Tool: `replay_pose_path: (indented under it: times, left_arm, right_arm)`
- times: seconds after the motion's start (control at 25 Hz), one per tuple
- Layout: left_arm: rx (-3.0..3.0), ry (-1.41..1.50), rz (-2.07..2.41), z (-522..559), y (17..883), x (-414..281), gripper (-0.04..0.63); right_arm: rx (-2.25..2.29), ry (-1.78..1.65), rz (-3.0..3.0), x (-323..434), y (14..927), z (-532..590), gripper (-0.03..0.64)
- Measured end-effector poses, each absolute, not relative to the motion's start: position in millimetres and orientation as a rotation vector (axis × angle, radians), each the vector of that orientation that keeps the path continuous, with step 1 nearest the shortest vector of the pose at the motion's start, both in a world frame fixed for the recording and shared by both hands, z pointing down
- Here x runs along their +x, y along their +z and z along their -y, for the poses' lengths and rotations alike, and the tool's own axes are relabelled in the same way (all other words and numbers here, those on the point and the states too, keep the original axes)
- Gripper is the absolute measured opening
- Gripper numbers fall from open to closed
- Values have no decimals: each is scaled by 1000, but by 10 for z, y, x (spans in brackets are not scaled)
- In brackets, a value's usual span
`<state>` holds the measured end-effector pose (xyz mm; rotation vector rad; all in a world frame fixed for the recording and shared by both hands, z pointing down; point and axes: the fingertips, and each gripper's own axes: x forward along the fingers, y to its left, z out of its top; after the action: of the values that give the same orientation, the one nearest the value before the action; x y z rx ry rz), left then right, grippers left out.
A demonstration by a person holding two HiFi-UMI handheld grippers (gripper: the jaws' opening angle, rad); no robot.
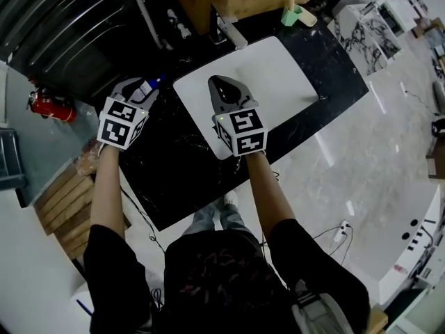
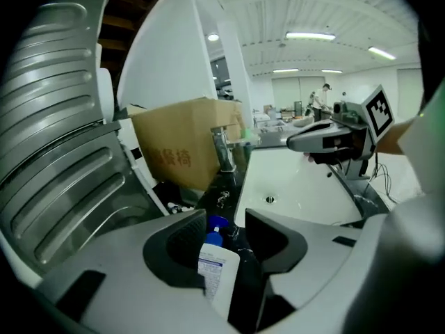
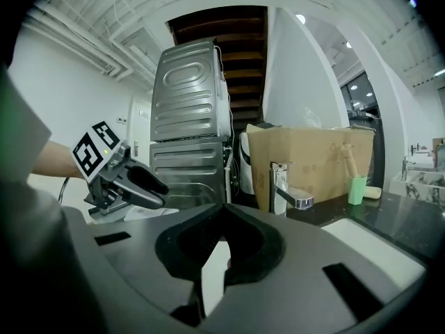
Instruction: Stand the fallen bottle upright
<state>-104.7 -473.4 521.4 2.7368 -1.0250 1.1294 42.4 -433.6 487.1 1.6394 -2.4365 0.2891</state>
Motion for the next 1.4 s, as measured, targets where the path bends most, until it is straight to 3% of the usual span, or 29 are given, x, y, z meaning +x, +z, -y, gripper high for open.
replay_pose_path:
  times: [0.16, 0.56, 0.8, 1.32, 1.4]
  left_arm:
    - [2715, 1374, 828, 4904, 5480, -912, 219]
    - [2555, 1754, 552, 5163, 6004, -857, 219]
    - [2492, 1837, 485, 5232, 6152, -822, 170]
    - [2512, 1812, 482, 5233, 6102, -799, 138]
    - [2544, 1760, 523, 5251, 6010, -787, 95]
  right_arm:
    - [1656, 306, 2417, 534, 4938, 4371, 12]
    - [1688, 343, 2362, 780, 5110, 4431, 12]
    - [1691, 347, 2335, 850, 5195, 4440, 12]
    - [1689, 365, 2315, 888, 5276, 4409, 12]
    - [1683, 360, 2323, 861, 5254, 4398, 12]
